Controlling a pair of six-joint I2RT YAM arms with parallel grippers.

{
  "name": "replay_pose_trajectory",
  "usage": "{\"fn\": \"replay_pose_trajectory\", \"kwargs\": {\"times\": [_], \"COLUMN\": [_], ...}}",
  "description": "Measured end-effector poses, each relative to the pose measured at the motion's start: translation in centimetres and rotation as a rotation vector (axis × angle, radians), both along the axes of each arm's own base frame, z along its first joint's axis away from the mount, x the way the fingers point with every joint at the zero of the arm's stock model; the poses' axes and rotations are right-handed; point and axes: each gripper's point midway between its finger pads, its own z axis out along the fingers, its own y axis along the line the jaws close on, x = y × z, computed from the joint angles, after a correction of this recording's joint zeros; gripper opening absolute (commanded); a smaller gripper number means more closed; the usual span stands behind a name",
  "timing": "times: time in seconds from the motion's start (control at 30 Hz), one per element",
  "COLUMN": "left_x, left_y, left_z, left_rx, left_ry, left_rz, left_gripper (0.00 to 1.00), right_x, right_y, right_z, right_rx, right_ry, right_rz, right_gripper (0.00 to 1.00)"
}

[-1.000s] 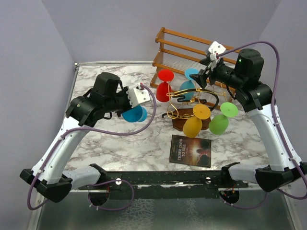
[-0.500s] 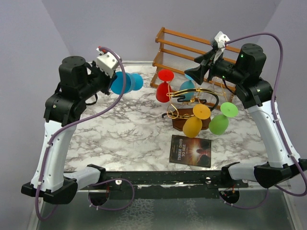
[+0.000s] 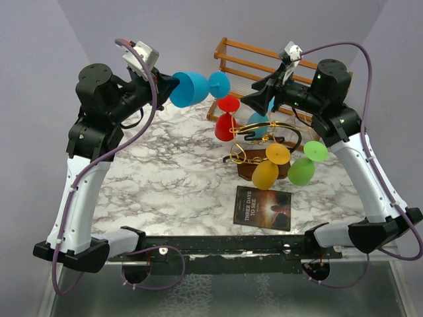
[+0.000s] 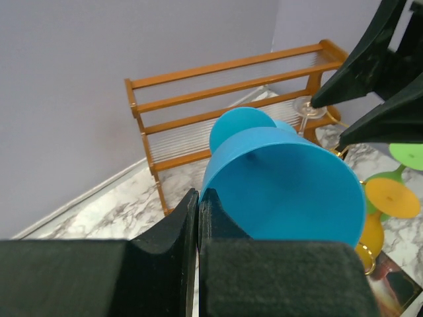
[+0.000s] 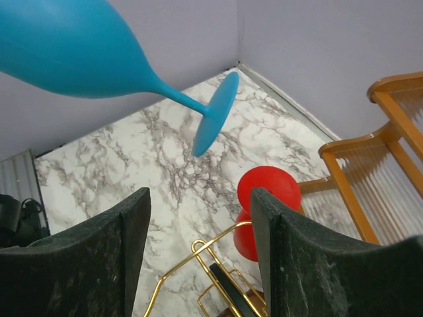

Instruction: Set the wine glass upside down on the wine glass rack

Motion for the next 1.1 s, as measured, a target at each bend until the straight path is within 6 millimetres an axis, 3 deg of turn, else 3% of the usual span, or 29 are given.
{"fn": "replay_pose_trajectory", "kwargs": {"times": [0.4,0.63,1.0,1.1], "left_x": [-0.6,-0.5,-0.3,-0.2], "left_y": [-2.1,-2.6,-2.7,-2.7], "left_z": [1.1,0.5,0.3,0.2], "left_rx": [-0.113,-0.126,-0.130,-0.130], "left_ry": [0.027,0.050,0.050,0.052], "left_rz": [-0.116,-0.139,-0.142,-0.142], "left_gripper": [0.00,0.00,0.00,0.00], "right_x": [1.0,1.6,1.6,1.6], "right_y": [3.0,3.5,3.7,3.6], "right_z": [-2.1,-2.9,-2.5,-2.4], "right_rx": [0.067,0.086,0.103,0.103], "right_ry": [0.148,0.211,0.218,0.215], "right_rz": [0.026,0.021,0.014,0.009], "right_gripper": [0.43,0.27,0.12,0.02]}}
